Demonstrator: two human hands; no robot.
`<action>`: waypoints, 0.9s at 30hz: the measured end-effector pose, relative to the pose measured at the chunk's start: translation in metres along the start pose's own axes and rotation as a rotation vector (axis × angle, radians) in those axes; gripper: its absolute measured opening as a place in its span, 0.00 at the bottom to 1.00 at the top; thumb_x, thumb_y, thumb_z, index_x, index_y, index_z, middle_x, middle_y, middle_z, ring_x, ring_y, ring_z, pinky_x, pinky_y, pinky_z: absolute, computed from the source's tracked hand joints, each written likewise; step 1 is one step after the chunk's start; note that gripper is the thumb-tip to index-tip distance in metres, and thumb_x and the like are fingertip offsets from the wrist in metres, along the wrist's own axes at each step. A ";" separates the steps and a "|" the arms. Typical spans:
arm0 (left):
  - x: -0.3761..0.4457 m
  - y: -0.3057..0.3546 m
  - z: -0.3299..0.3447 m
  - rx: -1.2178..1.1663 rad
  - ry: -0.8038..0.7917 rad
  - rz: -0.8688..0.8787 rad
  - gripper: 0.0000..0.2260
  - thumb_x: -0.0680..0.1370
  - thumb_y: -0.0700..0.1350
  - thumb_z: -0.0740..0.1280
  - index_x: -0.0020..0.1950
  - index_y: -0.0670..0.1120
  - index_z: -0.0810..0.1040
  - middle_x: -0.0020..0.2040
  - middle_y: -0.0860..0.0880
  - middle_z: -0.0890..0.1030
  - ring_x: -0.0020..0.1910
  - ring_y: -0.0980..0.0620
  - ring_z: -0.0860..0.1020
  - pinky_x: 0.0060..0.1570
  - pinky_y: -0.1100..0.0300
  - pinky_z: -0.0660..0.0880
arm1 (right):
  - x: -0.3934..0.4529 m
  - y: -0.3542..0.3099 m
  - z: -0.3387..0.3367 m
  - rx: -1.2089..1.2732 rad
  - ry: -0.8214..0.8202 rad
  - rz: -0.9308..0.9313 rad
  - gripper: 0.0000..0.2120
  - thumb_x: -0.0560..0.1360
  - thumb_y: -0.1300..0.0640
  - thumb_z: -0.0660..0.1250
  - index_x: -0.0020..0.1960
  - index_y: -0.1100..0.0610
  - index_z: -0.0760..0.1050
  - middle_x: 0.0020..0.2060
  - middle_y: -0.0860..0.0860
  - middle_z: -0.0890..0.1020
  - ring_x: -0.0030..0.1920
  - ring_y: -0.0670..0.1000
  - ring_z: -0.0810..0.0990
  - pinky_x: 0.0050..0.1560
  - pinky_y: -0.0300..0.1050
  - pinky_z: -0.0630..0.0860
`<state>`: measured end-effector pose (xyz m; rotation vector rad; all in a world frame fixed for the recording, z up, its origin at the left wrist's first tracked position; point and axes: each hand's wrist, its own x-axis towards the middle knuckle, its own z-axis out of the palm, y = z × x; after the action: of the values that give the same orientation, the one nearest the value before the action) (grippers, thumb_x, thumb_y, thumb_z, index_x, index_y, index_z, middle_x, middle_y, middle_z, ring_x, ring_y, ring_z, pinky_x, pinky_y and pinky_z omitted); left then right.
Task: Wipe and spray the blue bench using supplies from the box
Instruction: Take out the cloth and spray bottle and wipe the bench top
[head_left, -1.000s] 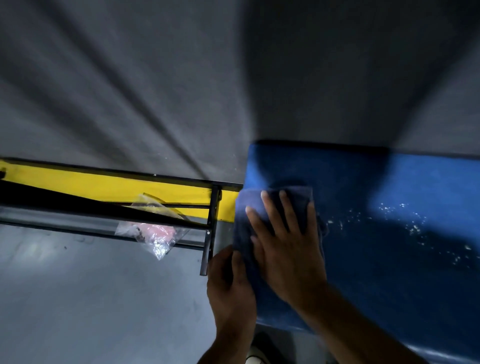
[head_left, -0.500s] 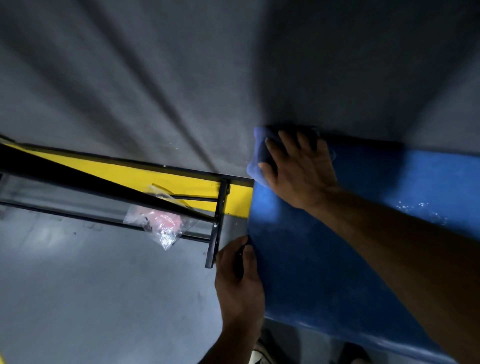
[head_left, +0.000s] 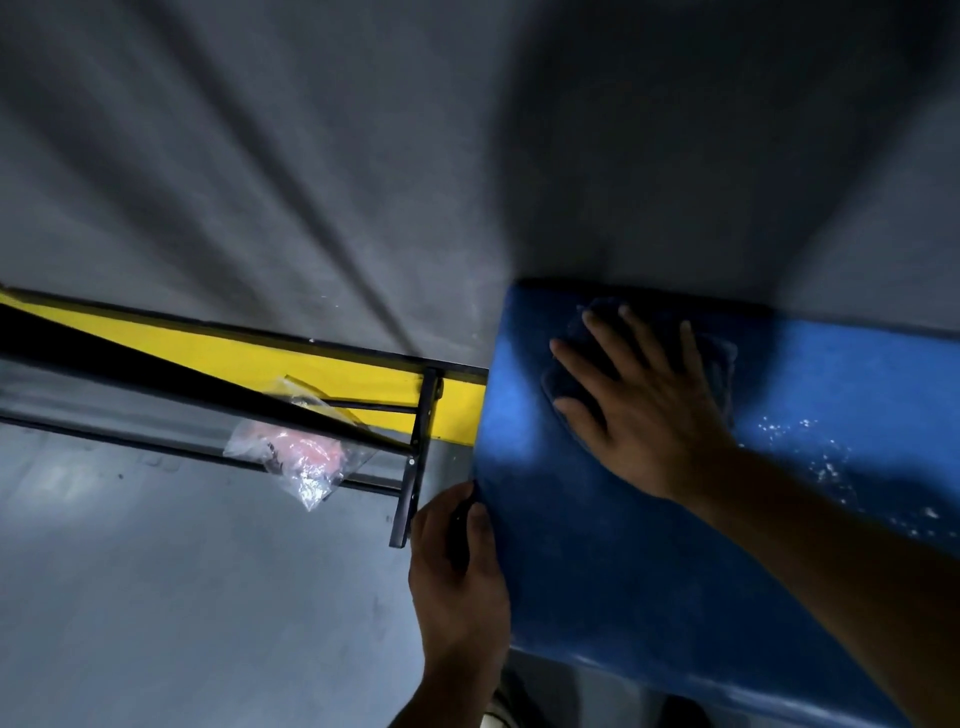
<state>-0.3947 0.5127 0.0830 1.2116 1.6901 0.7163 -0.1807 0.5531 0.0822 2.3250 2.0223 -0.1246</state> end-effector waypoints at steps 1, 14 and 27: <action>0.000 -0.001 0.000 0.004 0.004 0.008 0.12 0.82 0.43 0.65 0.56 0.62 0.78 0.54 0.66 0.76 0.52 0.77 0.74 0.47 0.80 0.68 | 0.001 -0.001 0.004 0.016 -0.027 0.027 0.30 0.80 0.35 0.49 0.78 0.44 0.65 0.80 0.53 0.64 0.80 0.62 0.59 0.72 0.77 0.56; -0.003 0.003 0.001 0.056 0.005 0.000 0.11 0.82 0.43 0.63 0.57 0.59 0.77 0.52 0.67 0.74 0.53 0.68 0.74 0.49 0.74 0.65 | -0.104 -0.039 0.012 0.124 0.000 0.196 0.32 0.77 0.48 0.58 0.80 0.55 0.64 0.82 0.52 0.61 0.81 0.57 0.58 0.77 0.65 0.59; -0.003 -0.006 0.016 0.347 -0.103 0.496 0.19 0.80 0.43 0.62 0.72 0.45 0.74 0.72 0.50 0.71 0.74 0.53 0.69 0.75 0.57 0.64 | -0.187 -0.055 0.034 0.169 0.230 0.149 0.25 0.78 0.48 0.57 0.71 0.54 0.77 0.75 0.55 0.73 0.77 0.56 0.69 0.71 0.66 0.68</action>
<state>-0.3818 0.5072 0.0723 1.9191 1.4751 0.6476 -0.2619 0.3732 0.0675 2.6987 1.9949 -0.0228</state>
